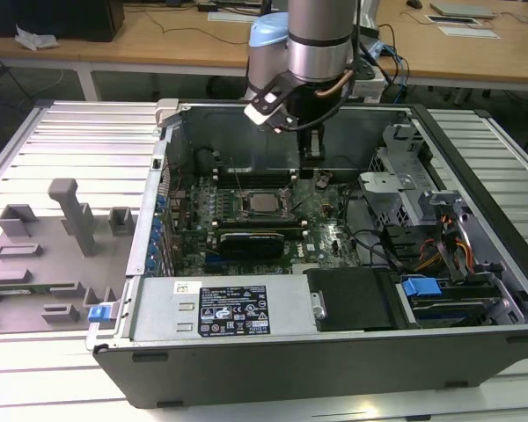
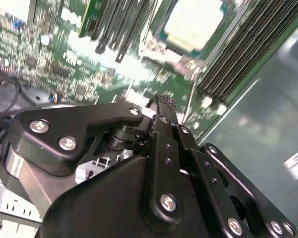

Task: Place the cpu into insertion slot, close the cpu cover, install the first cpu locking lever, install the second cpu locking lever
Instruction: 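Close the cpu cover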

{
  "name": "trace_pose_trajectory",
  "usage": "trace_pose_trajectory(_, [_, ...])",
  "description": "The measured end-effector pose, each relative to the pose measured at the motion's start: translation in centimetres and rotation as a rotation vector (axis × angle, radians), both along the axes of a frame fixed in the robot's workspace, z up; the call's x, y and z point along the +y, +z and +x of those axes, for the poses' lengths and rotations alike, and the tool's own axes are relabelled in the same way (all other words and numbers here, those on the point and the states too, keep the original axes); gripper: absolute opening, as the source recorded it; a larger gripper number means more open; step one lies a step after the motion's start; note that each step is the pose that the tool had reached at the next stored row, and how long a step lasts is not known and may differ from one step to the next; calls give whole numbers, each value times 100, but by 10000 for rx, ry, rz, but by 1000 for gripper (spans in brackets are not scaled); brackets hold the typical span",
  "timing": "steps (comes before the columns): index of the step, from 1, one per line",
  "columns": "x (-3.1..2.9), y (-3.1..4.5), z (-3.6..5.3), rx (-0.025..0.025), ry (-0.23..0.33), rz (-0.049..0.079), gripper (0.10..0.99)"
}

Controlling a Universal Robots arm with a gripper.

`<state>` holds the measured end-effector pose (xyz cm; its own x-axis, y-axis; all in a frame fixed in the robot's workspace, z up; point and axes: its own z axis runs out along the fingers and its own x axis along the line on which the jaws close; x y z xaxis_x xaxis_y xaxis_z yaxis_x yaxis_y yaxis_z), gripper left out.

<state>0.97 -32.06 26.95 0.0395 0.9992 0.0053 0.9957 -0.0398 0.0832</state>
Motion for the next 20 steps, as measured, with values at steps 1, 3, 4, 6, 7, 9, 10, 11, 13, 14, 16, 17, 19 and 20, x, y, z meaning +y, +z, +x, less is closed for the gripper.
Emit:
trace_pose_trajectory(1, [0, 0, 75, 4, -1, -1, 106])
trace_pose_trajectory(3, [1, -1, 144, 5, 0, 2, 106])
trace_pose_trajectory(4, [1, -1, 175, 5, -1, 3, 106])
trace_pose_trajectory(6, [1, -2, 207, 6, 2, 0, 106])
trace_pose_trajectory(7, [0, -3, 212, 6, 0, -1, 106])
trace_pose_trajectory(9, [0, -9, 231, 6, 0, 1, 106])
trace_pose_trajectory(10, [1, -17, 244, 5, 0, 1, 106])
trace_pose_trajectory(11, [2, -27, 251, 6, 0, 1, 106])
trace_pose_trajectory(13, [3, -43, 259, 6, 0, 1, 106])
trace_pose_trajectory(14, [3, -62, 275, 5, 0, 1, 106])
trace_pose_trajectory(16, [3, -80, 293, 7, 0, 1, 106])
trace_pose_trajectory(17, [3, -101, 304, 8, 0, 0, 106])
trace_pose_trajectory(19, [3, -156, 316, 13, -1, 1, 106])
trace_pose_trajectory(20, [3, -170, 317, 14, -1, 3, 106])
